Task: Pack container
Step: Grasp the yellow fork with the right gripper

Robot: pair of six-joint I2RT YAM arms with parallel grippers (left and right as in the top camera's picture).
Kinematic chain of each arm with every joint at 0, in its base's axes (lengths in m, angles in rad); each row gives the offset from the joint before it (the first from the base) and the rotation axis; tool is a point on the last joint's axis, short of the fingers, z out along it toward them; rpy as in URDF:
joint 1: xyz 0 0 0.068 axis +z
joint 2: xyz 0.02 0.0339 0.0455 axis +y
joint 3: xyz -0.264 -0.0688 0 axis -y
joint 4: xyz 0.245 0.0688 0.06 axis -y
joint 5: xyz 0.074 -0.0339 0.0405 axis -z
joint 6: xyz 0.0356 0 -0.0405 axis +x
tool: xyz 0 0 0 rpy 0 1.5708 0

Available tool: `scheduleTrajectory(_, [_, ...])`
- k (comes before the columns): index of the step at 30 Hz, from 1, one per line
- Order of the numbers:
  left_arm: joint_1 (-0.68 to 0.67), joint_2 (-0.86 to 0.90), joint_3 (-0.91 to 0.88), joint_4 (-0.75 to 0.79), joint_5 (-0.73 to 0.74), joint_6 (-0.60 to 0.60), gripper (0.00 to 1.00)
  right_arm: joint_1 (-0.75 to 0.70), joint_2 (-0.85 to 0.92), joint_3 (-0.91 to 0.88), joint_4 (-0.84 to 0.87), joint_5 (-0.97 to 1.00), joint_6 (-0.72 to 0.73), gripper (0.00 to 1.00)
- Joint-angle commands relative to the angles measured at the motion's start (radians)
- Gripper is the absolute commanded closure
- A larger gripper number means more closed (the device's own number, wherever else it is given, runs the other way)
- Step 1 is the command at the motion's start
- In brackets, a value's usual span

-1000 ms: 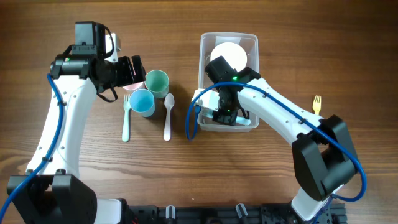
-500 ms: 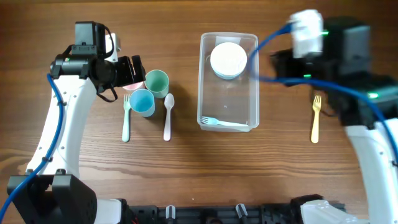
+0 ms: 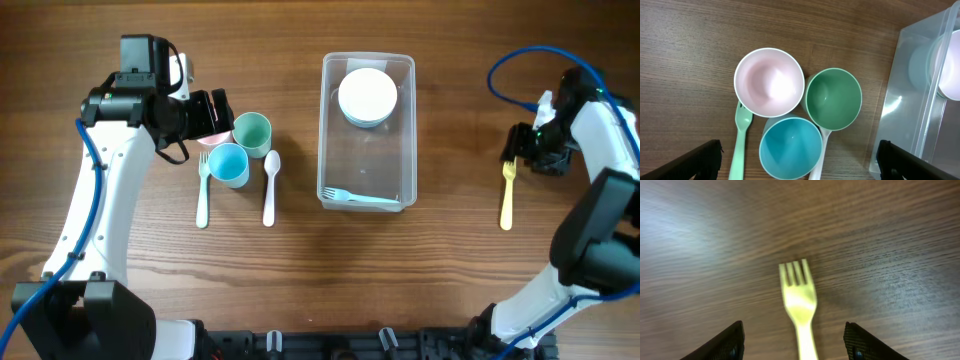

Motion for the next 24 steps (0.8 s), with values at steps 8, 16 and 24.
scheduleTrajectory(8, [0.006, 0.006, 0.017, 0.002, -0.005, 0.016, 0.0, 0.001, 0.096, -0.051, -0.003, 0.046, -0.013, 0.46])
scheduleTrajectory(16, [0.006, 0.006, 0.017, 0.002, -0.005, 0.016, 0.0, 0.016, 0.096, -0.148, 0.079, 0.044, -0.006, 0.73])
scheduleTrajectory(24, [0.006, 0.006, 0.017, 0.002, -0.005, 0.016, 0.0, 0.016, 0.064, -0.079, 0.045, -0.042, 0.032, 0.96])
